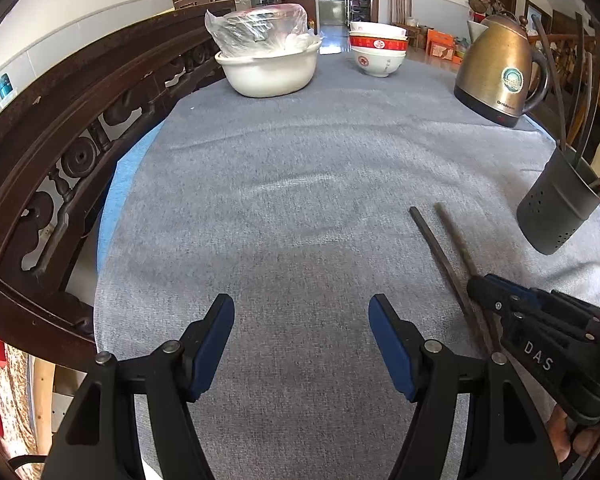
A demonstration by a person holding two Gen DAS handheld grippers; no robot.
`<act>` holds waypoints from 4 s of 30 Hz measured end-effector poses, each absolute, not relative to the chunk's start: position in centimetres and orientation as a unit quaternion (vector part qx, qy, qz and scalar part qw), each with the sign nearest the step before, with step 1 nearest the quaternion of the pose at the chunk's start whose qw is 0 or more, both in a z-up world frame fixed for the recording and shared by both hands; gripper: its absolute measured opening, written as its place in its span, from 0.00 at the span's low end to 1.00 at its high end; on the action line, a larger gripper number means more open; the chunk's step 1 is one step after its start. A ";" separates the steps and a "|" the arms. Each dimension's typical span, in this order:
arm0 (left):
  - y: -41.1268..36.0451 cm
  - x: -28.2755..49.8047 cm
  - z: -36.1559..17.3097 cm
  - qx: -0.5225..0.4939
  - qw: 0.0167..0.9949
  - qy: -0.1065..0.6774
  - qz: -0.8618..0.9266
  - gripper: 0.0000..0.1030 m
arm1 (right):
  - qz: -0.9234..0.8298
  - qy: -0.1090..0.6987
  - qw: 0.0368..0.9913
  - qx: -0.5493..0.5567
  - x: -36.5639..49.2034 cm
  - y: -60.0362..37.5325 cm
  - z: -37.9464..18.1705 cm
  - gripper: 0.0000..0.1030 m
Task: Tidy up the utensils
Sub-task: 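Lower the right tool onto the last two chopsticks and grasp one, then grasp the other chopstick with the left tool while the right tool holds its own, then carry both chopsticks over the grey cup and release them inside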
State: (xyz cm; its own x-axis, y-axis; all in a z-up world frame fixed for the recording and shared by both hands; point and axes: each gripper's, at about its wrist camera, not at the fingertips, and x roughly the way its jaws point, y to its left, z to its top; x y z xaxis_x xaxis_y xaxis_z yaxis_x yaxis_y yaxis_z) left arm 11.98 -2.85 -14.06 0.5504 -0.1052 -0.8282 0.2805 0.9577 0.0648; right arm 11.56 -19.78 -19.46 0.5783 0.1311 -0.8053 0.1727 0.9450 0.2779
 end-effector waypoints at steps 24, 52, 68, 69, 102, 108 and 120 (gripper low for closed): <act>-5.6 11.9 -15.1 0.108 0.856 0.489 -0.130 0.68 | -0.031 0.459 0.863 0.207 10.2 -23.7 -18.9 0.14; -7.2 15.0 -15.2 0.100 0.834 0.523 -0.142 0.68 | -0.072 0.462 0.873 0.136 12.6 -24.0 -19.1 0.08; -12.8 19.2 -16.6 0.070 0.795 0.574 -0.182 0.68 | -0.042 0.450 0.875 0.175 8.9 -25.6 -19.4 0.08; -13.1 19.5 -16.7 0.070 0.794 0.575 -0.184 0.68 | -0.041 0.450 0.875 0.175 9.2 -25.4 -19.4 0.08; -9.5 18.3 -12.2 0.056 0.839 0.501 -0.205 0.06 | -0.032 0.395 0.903 0.169 8.8 -24.1 -14.7 0.07; -7.9 16.8 -7.6 0.031 0.859 0.461 -0.220 0.06 | -0.007 0.315 0.931 0.187 6.4 -24.0 -10.1 0.07; -7.1 13.2 -0.3 -0.018 0.896 0.364 -0.255 0.06 | -0.013 0.170 0.965 0.202 1.3 -25.6 -3.5 0.07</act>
